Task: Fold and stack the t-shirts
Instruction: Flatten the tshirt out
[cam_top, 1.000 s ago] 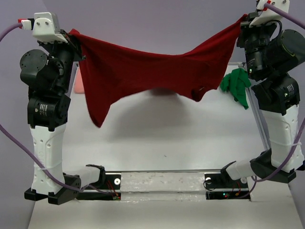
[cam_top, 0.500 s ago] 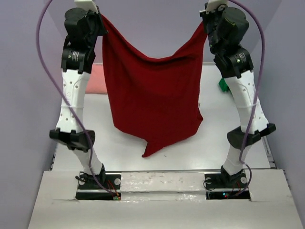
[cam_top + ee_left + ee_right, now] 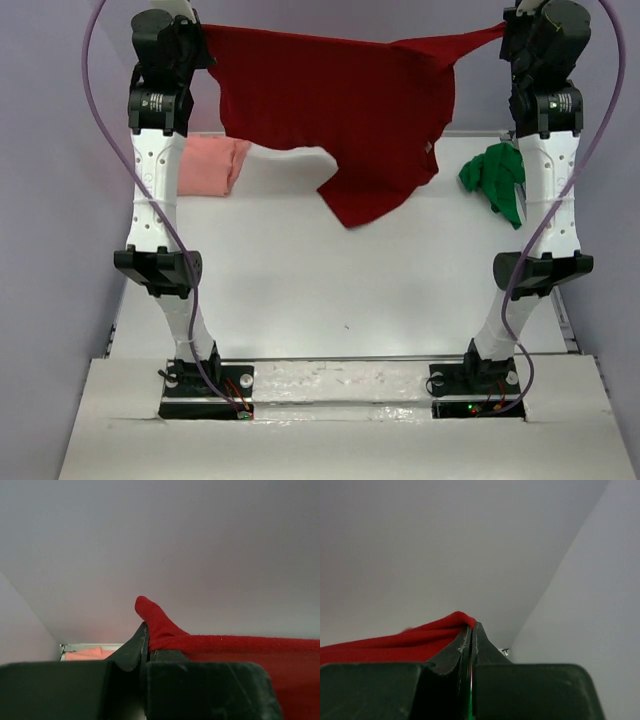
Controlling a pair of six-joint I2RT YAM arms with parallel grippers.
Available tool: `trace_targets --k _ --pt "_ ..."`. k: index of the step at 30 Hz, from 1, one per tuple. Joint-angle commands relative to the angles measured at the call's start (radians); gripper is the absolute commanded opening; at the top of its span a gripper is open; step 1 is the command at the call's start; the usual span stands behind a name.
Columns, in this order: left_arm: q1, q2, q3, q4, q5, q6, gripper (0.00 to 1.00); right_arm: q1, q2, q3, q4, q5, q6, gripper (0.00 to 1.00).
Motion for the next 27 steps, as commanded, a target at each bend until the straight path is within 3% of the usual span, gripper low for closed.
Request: trace_targets --k 1,6,9,10,13,17,20,25,27 --pt "0.026 -0.146 -0.027 0.078 0.034 -0.023 0.00 -0.002 -0.132 0.063 0.037 -0.083 0.071 0.00" --pt "0.026 -0.244 -0.178 0.073 0.032 -0.043 0.00 -0.002 -0.229 -0.062 0.022 -0.128 0.124 0.00" --pt "0.026 -0.305 -0.356 0.065 0.020 -0.096 0.00 -0.002 -0.267 -0.173 -0.041 -0.169 0.204 0.00" --pt "0.021 -0.334 -0.521 0.088 0.014 -0.119 0.00 -0.002 -0.281 -0.286 -0.041 -0.177 0.218 0.00" --pt "0.014 -0.440 -0.819 0.176 -0.037 -0.149 0.00 -0.002 -0.408 -0.546 0.075 -0.191 0.265 0.00" --pt "0.010 -0.546 -1.132 0.234 -0.071 -0.225 0.00 -0.002 -0.526 -0.852 0.120 -0.203 0.342 0.00" --pt "-0.002 -0.626 -1.223 0.236 -0.083 -0.262 0.00 0.012 -0.595 -0.961 0.076 -0.209 0.420 0.00" --pt "-0.046 -0.769 -1.275 0.156 -0.138 -0.290 0.00 0.153 -0.707 -1.057 -0.039 -0.018 0.497 0.00" --pt "-0.077 -0.842 -1.302 0.136 -0.123 -0.316 0.00 0.153 -0.752 -1.072 -0.095 -0.033 0.548 0.00"
